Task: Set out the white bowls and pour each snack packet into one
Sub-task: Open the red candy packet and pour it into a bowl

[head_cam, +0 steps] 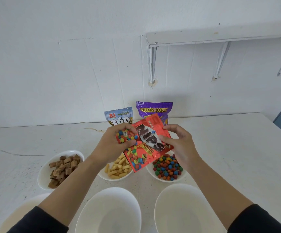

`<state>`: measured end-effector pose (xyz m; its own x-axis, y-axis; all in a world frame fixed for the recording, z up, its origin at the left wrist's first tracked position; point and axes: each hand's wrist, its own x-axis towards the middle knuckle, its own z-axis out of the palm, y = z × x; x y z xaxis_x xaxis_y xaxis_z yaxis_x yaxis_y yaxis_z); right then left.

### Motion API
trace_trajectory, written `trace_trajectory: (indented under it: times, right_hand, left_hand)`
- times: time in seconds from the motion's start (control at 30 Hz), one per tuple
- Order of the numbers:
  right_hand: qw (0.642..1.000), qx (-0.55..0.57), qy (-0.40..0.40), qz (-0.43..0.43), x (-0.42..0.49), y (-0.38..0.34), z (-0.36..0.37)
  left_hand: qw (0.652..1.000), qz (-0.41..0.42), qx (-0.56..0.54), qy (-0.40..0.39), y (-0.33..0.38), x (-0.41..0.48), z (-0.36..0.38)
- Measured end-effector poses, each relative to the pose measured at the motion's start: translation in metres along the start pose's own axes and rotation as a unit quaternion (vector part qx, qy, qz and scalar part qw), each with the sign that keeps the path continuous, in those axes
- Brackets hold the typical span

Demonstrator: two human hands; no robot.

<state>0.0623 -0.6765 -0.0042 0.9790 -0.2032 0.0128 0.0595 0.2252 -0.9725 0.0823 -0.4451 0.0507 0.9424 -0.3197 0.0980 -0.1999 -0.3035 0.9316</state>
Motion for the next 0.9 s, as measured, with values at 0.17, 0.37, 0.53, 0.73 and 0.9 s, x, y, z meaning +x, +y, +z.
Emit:
trace_trajectory:
  times: [0.17, 0.37, 0.53, 0.73, 0.9]
  right_hand:
    - [0.996, 0.083, -0.032, 0.025, -0.003, -0.017, 0.008]
    - [0.995, 0.092, 0.049, 0.0, 0.004, -0.03, 0.021]
    - [0.996, -0.045, 0.058, -0.047, 0.005, -0.031, 0.04]
    - [0.973, -0.18, 0.017, -0.141, 0.0, -0.044, 0.065]
    - [0.952, -0.226, -0.08, -0.191, 0.0, -0.052, 0.112]
  left_hand:
    - [0.996, 0.005, -0.053, 0.077, -0.003, -0.001, 0.004]
    - [1.0, 0.008, -0.028, -0.012, -0.012, -0.01, 0.012]
    - [0.996, 0.024, 0.055, -0.068, -0.012, -0.017, 0.013]
    - [0.998, 0.034, 0.016, -0.043, 0.0, -0.023, -0.005]
    - [0.994, 0.034, 0.011, 0.107, 0.013, -0.037, -0.046]
